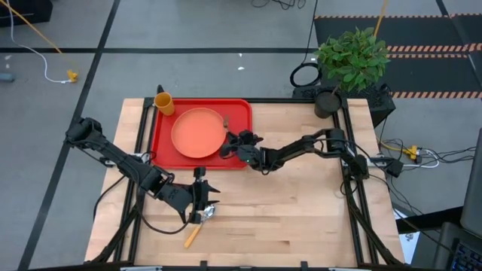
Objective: Pick and place plate/cup/fork/spoon on tray
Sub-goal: Put the pink fork on the red serving tray to right of the orange plate, then adjust the yellow cup on the red serving tray
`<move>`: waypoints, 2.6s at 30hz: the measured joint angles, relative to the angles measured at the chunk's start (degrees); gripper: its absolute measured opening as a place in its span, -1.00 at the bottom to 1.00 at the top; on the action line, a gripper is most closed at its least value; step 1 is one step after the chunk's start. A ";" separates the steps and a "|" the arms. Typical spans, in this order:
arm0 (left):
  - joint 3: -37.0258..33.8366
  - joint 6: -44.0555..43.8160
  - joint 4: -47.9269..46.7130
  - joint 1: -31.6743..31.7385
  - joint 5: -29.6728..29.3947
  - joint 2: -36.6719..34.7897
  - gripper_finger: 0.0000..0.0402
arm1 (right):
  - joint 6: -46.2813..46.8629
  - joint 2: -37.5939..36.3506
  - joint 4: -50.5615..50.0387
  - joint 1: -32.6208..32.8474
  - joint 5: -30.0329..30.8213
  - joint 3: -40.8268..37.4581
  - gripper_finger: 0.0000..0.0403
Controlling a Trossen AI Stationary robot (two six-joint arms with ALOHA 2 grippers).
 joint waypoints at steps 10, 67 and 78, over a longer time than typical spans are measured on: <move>0.00 0.35 0.11 0.71 -0.02 0.00 -0.28 | 6.43 0.00 -3.52 -1.45 1.29 -0.02 -0.86; -0.02 1.20 -0.07 0.36 0.07 0.00 -0.28 | 7.13 1.83 -3.09 -3.85 -3.59 -0.15 -0.32; -0.07 -1.88 0.04 -0.31 0.02 0.02 -0.28 | -7.94 -9.73 -4.60 -1.95 -3.92 -4.05 -0.32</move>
